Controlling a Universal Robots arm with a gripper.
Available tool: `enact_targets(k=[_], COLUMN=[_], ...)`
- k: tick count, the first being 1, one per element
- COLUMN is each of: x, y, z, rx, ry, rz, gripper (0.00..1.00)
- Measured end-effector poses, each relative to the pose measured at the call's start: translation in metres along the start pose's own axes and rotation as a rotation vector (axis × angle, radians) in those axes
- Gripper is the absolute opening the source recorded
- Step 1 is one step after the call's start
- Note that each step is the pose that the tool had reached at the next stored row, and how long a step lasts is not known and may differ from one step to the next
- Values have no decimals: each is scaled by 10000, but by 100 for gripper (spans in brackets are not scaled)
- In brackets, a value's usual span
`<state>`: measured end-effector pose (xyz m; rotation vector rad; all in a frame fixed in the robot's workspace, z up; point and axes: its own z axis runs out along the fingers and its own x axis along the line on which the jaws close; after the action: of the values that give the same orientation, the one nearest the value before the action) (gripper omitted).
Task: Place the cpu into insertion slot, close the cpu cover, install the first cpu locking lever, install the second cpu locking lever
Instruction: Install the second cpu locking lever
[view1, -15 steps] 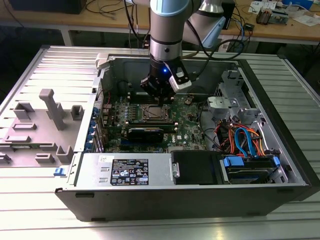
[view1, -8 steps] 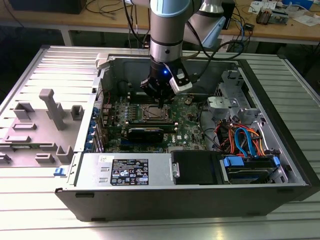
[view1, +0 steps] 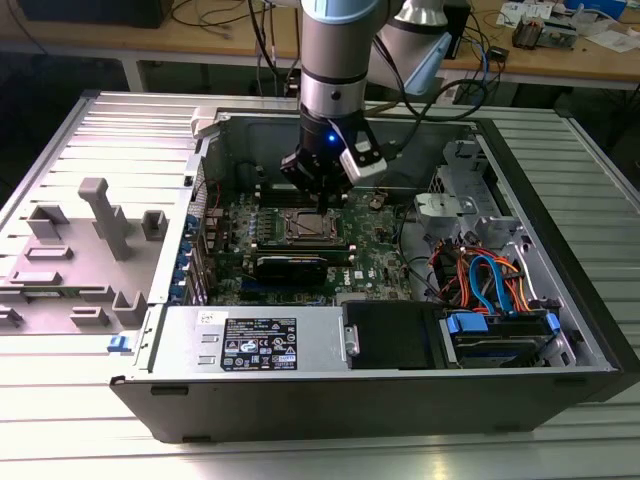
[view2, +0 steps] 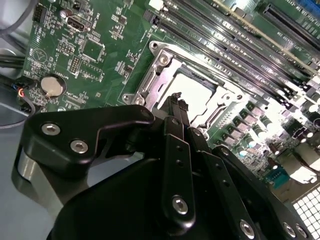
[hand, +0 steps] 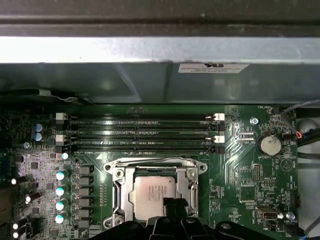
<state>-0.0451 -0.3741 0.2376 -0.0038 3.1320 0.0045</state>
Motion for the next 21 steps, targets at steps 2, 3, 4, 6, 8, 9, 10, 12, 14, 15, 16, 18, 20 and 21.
enact_targets(k=[2, 3, 4, 6, 8, 9, 10, 12, 14, 15, 16, 18, 20, 21], x=[1, 1, 1, 1, 1, 1, 1, 1, 1, 1, 1, 7, 21, 33], y=[-24, -33, -62, -98, -131, -148, -158, -169, -170, -176, -185, -242, -286, -317], z=[0, 0, 1, 1, 1, 1, 1, -18, -70, -80, -81, -81, -82, -82], rx=[2, 4, 5, 4, 8, 10, 11, 14, 27, 25, 26, 26, 27, 27], ry=[0, 0, 0, 0, 0, 0, 0, 1, 1, -1, 0, 0, 0, 0], rz=[1, 2, 2, 2, 1, 1, 0, 2, 2, 0, -1, 1, 1, 2], gripper=[11, 11, 11, 11, 11, 11, 11, 11, 11, 11, 11, 11, 11, 11])
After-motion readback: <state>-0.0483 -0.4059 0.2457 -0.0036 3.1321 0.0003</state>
